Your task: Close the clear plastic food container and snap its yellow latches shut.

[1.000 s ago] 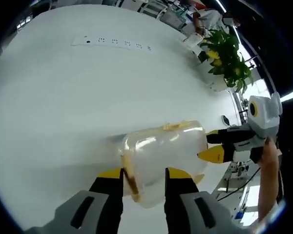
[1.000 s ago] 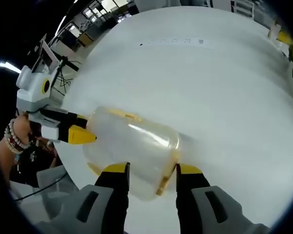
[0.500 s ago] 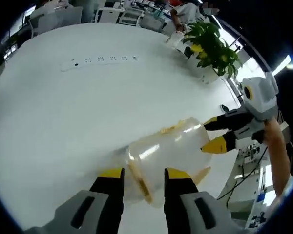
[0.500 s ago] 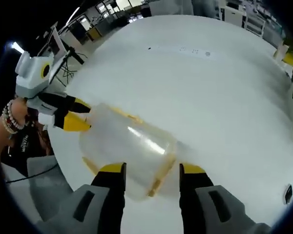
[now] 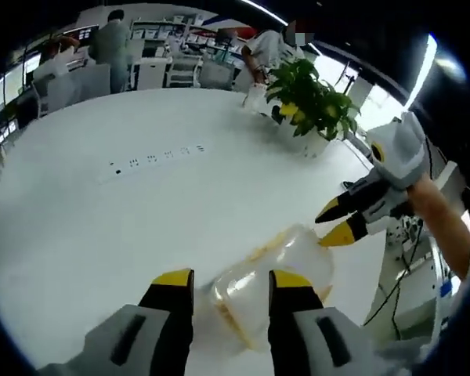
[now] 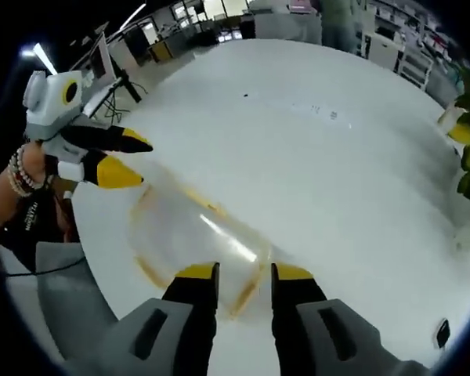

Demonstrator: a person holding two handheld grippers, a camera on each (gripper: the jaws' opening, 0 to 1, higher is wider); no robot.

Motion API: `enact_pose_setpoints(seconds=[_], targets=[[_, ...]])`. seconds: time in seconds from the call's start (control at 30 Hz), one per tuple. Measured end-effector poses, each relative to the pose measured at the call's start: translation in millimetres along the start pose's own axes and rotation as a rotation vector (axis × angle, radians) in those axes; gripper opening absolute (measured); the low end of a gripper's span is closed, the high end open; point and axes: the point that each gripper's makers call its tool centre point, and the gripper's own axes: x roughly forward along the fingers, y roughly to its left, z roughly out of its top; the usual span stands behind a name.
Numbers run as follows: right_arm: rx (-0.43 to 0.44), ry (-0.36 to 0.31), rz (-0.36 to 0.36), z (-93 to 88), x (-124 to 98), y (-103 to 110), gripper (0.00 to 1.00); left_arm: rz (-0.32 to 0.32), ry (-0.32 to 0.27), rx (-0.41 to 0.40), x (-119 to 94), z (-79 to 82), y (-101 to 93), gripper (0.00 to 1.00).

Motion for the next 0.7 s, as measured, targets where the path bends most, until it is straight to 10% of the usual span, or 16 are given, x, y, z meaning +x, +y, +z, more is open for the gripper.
enact_pose_setpoints(seconds=[0.7], targets=[[-0.054, -0.050, 0.119, 29.2, 28, 37, 0.00, -0.147, -0.045, -0.036, 35, -15.8, -50.0, 0.00]])
